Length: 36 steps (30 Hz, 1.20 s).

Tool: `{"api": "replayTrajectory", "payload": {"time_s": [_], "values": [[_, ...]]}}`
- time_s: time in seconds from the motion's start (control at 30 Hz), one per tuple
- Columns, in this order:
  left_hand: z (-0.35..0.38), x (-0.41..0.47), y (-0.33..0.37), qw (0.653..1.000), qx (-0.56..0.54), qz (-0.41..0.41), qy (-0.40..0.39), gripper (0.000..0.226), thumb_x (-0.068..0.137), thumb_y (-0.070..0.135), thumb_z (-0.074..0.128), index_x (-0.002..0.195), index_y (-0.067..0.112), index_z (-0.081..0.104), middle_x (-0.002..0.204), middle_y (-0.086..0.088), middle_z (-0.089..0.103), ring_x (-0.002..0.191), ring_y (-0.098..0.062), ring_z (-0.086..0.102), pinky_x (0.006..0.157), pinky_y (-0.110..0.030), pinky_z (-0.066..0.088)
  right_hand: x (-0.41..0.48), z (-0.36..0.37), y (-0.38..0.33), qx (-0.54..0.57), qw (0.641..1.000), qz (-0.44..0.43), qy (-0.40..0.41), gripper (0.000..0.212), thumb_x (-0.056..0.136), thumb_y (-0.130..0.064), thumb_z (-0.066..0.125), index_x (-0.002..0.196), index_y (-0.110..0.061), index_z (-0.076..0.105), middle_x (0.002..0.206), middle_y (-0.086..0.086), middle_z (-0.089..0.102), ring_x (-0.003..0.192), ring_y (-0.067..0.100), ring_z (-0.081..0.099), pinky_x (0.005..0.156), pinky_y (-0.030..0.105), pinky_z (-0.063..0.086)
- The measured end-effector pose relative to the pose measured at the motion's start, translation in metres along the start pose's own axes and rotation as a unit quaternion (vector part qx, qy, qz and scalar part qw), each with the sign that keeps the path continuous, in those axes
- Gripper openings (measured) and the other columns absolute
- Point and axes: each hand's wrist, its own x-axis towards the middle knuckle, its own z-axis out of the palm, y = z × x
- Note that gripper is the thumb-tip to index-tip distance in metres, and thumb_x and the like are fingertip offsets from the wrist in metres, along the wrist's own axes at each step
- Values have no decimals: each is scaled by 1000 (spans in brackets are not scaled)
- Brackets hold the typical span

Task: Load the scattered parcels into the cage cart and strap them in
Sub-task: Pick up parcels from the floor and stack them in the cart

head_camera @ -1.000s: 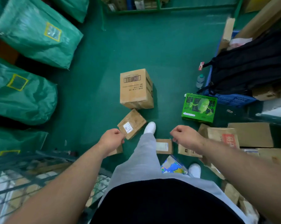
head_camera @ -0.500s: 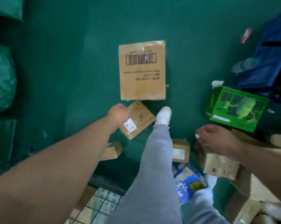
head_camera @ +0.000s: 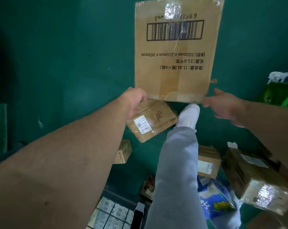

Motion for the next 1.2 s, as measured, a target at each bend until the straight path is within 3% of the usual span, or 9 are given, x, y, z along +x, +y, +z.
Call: {"api": "replayTrajectory", "payload": {"time_s": [0.13,0.33,0.43,0.6,0.77,0.83,0.97,1.07,1.2], "values": [[2,-14,7,999,-36,17,-26,30,77,0,54,102,16,59,142,-1,47,125,-24,51,95,-35,41,7,-3,6,34,999,-12,-27,65,90,-14,59,151,-30,41,155,-6,45,139,21,42,110,42,40],[25,-80,25,975,-78,206,-11,91,77,-6,52,154,37,33,114,22,55,103,4,47,79,-17,32,-55,-40,35,122,989,-83,-1,74,72,-17,63,135,-55,53,146,-19,47,136,15,35,112,41,22],[42,-140,41,961,-40,275,-3,93,67,11,61,148,51,38,132,5,54,115,-11,53,103,-34,44,-104,-53,65,212,970,-119,-23,73,67,-15,61,124,-62,56,145,-16,53,142,22,37,121,50,19],[94,-268,24,935,10,355,-10,80,61,24,65,135,50,48,125,-2,57,111,-22,59,103,-47,51,-226,-75,152,347,925,-158,-2,85,82,-8,54,149,-56,32,146,-9,50,137,21,43,121,48,21],[160,-382,-62,903,27,423,-67,82,68,13,59,142,42,40,114,6,60,109,-12,57,93,-33,45,-344,-89,282,392,888,-229,68,96,69,-12,60,149,-56,33,145,-8,57,135,20,52,120,50,27],[183,-424,-111,911,-6,409,-54,89,64,19,62,149,30,37,120,3,60,113,-12,56,100,-33,41,-381,-99,329,382,878,-275,94,88,74,-10,58,148,-54,37,140,-12,61,130,12,55,108,36,38],[222,-492,-203,898,-56,430,-81,41,60,19,56,100,16,62,93,15,70,92,-2,62,92,-32,43,-447,-117,402,352,871,-318,128,76,80,-15,56,151,-37,43,133,-13,65,124,8,58,98,29,42],[243,-529,-260,891,-82,433,-113,48,64,15,54,112,14,54,95,6,65,92,-16,55,82,-32,41,-496,-127,453,344,856,-357,147,56,89,-12,50,136,-41,58,125,-19,68,121,8,59,89,27,42],[252,-563,-321,886,-75,423,-173,58,67,15,52,124,20,51,89,4,66,81,-16,55,76,-35,40,-556,-114,507,344,844,-385,146,61,97,-12,52,143,-53,45,126,-9,69,110,18,70,86,39,56]]}}
